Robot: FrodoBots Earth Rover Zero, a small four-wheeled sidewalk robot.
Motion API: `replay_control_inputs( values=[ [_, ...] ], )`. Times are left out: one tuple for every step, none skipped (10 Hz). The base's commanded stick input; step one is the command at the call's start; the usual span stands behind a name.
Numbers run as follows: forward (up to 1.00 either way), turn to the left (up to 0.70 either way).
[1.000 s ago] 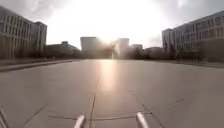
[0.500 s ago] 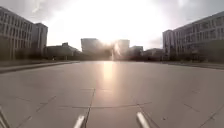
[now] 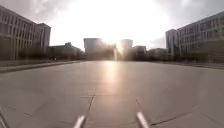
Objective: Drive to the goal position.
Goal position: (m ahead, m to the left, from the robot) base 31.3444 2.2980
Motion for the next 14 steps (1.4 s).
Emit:
replay_control_inputs(
  values=[
    [1.0, 0.13],
    [1.0, 0.0],
    [1.0, 0.0],
    [1.0, 0.0],
    [1.0, 0.0],
    [1.0, 0.0],
    [1.0, 0.0],
    [1.0, 0.0],
    [1.0, 0.0],
    [1.0, 0.0],
    [1.0, 0.0],
    [1.0, 0.0],
    [1.0, 0.0],
    [1.0, 0.0]
  ],
)
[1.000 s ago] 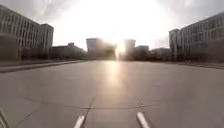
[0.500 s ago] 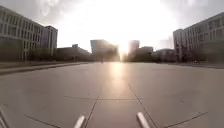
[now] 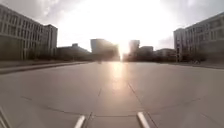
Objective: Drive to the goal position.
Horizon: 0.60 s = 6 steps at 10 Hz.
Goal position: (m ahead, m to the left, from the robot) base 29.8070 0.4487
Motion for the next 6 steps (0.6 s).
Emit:
replay_control_inputs(
  values=[
    [1.0, 0.0],
    [1.0, 0.0],
    [1.0, 0.0],
    [1.0, 0.0],
    [1.0, 0.0],
    [1.0, 0.0]
  ],
)
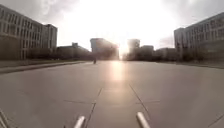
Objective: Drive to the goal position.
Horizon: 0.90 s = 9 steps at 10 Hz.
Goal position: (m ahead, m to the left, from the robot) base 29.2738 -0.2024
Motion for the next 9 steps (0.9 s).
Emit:
replay_control_inputs(
  values=[
    [1.0, 0.0],
    [1.0, 0.0],
    [1.0, 0.0],
    [1.0, 0.0],
    [1.0, 0.0],
    [1.0, 0.0],
    [1.0, 0.0],
    [1.0, 0.12],
    [1.0, 0.16]
  ],
)
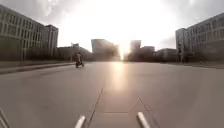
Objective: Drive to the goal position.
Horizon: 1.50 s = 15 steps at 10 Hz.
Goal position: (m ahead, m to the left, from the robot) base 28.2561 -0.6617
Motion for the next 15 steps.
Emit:
replay_control_inputs(
  values=[
    [1.0, 0.0],
    [1.0, 0.0],
    [1.0, 0.0],
    [1.0, 0.0],
    [1.0, 0.0],
    [1.0, 0.0],
    [1.0, 0.0],
    [1.0, 0.0],
    [1.0, 0.0],
    [1.0, 0.0],
    [1.0, 0.0],
    [1.0, 0.0],
    [1.0, 0.0],
    [1.0, 0.0],
    [1.0, 0.0]
  ],
)
